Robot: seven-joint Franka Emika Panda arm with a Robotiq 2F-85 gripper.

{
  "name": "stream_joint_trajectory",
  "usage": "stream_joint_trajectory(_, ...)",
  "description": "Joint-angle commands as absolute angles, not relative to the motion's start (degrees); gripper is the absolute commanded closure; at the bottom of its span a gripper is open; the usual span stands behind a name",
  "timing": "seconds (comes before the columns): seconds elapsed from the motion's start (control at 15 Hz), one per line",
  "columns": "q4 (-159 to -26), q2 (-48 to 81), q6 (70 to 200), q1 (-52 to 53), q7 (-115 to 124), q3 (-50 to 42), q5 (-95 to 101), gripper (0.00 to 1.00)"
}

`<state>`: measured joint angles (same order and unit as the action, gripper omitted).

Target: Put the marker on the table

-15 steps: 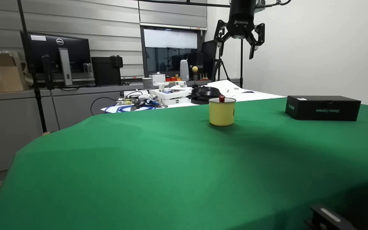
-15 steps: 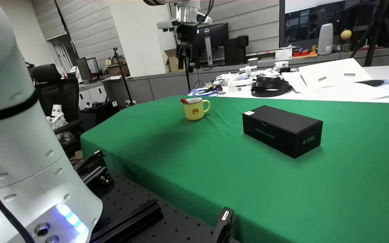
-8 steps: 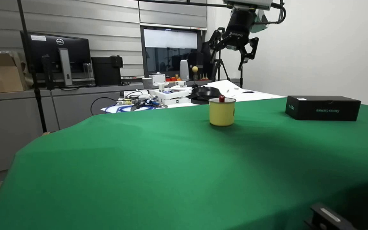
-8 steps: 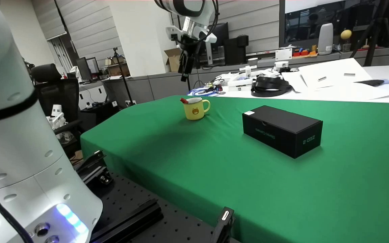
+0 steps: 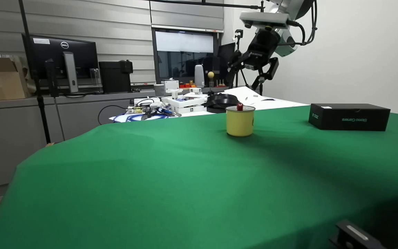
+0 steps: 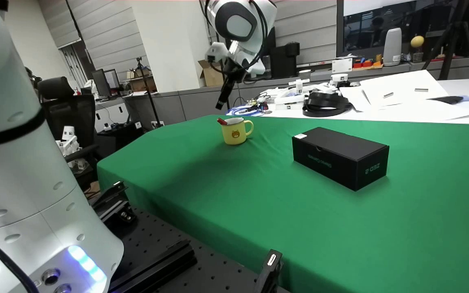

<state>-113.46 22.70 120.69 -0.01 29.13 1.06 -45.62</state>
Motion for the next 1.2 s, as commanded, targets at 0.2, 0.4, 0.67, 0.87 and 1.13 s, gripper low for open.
stream_joint_trajectory(0.2, -116.94, 23.18, 124.4, 1.39, 34.45, -0.1, -49.23, 0.0)
stream_joint_trajectory(0.4, -117.96, 23.66, 126.04, 1.7, 34.74, 0.12, -50.19, 0.0)
stream_joint_trajectory(0.67, -118.71, 24.19, 127.64, 2.24, 34.62, 0.26, -50.9, 0.0)
stream_joint_trajectory(0.87, -118.99, 24.56, 129.08, 2.62, 34.34, 0.25, -50.73, 0.0)
stream_joint_trajectory(1.13, -118.92, 25.03, 130.03, 2.49, 32.96, 0.58, -51.34, 0.0)
